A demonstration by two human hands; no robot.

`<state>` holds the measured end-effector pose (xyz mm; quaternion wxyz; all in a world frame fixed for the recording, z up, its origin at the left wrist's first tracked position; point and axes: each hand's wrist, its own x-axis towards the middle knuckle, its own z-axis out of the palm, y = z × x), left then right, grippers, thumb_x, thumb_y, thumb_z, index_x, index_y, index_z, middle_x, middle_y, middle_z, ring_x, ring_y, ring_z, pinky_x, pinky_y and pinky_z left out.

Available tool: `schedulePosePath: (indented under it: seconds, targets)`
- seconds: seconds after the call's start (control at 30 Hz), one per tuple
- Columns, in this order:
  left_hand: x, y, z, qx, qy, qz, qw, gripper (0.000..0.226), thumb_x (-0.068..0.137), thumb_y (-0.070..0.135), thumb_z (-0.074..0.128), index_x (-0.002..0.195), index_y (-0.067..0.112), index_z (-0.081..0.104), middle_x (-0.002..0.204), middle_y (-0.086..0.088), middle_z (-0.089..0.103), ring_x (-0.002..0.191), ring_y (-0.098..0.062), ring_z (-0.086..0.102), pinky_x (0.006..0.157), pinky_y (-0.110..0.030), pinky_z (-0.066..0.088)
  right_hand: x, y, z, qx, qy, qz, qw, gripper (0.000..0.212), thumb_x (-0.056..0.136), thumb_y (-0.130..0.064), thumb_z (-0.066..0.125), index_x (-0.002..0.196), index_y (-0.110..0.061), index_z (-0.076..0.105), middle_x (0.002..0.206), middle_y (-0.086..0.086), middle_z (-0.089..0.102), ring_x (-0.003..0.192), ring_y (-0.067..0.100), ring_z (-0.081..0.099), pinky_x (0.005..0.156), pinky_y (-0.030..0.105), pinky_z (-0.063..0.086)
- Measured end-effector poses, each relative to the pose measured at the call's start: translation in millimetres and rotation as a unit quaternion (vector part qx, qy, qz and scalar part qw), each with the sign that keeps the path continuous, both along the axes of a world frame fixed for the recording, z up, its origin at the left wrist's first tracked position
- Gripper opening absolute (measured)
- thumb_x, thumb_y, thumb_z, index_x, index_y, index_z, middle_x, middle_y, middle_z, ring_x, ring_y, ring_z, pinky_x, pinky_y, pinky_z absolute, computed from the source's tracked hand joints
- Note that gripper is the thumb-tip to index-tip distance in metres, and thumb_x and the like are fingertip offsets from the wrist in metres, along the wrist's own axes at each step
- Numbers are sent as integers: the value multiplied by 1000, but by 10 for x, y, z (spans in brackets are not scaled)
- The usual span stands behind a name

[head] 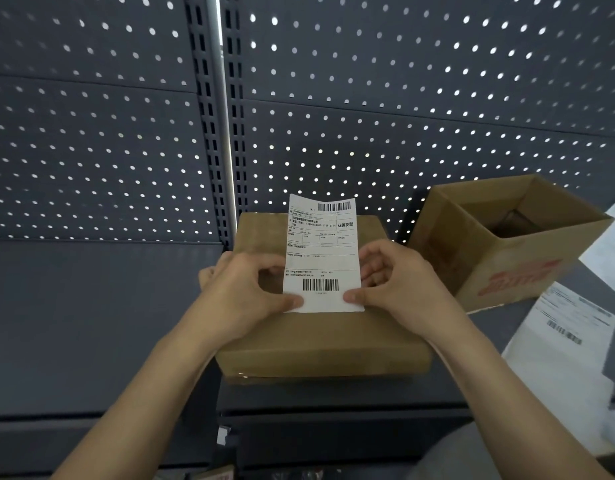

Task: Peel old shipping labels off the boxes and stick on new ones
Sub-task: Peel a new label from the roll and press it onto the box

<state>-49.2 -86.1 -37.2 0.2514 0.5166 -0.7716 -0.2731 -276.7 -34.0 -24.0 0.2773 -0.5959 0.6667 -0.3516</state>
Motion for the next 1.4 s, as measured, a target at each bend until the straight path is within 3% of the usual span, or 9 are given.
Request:
schedulePosePath:
  seconds: [0.2,0.3,0.4,0.53,0.63,0.83,0.93,1.1,1.4]
  targets:
    - [-12,-12,-43,-5,-9,2,1000,40,68,55,78,104,62,60,117,26,59,126,-12,38,101,-34,19,50,43,7,4,47,-16,999,50,68,-22,88,109,-27,60,88,-9,65,79,2,64,76,24,56]
    - [3,-8,-55,-28,-21,16,999,51,66,58,77,113,51,59,112,21,55,118,-16,43,102,-39,28,45,47,12,12,116,-29,993,74,71,-31,86,134,-32,46,94,-13,59,88,5,57,74,23,49]
    - [6,23,-44,-43,-44,22,998,75,69,58,75,135,48,41,120,17,50,118,-17,39,105,-41,29,15,48,29,10,147,-15,989,97,72,-40,83,147,-43,22,101,-16,54,99,7,50,79,27,43]
    - [-82,41,-58,-82,-73,20,994,92,73,62,70,148,48,18,132,14,40,121,-15,29,108,-37,21,56,32,-1,10,159,21,987,97,70,-51,80,144,-54,19,116,-19,50,116,8,44,100,36,41]
    - [-136,32,-87,-85,-102,1,991,93,72,71,60,150,46,16,133,14,36,121,-14,25,108,-35,19,122,16,-2,24,168,41,985,97,71,-56,77,148,-50,18,132,-17,46,132,11,31,113,46,28]
    - [51,-57,-74,-39,-116,-26,992,85,72,71,61,146,49,27,132,16,36,117,-11,22,104,-32,21,-99,5,-7,22,177,23,984,79,71,-54,78,139,-52,37,121,-19,44,121,8,33,110,39,29]
    - [54,-67,-86,-70,-147,-47,985,84,72,81,42,147,45,30,143,15,30,131,-14,17,113,-38,15,-127,-19,-35,4,225,55,973,64,81,-55,68,139,-44,43,130,-21,36,120,0,22,110,33,20]
    - [-99,-151,-125,-77,-121,-121,982,57,94,52,48,146,31,40,156,9,27,146,-9,9,120,-37,13,-20,-162,-98,-43,312,173,933,35,99,-43,47,134,-39,54,147,-19,36,139,4,18,113,36,13]
    - [-240,-392,-91,-79,-233,-102,964,53,102,47,29,152,31,23,162,6,14,145,-19,9,116,-40,9,-43,-506,-71,51,377,175,908,57,102,-53,27,155,-31,20,163,-11,6,149,8,1,118,36,-2]
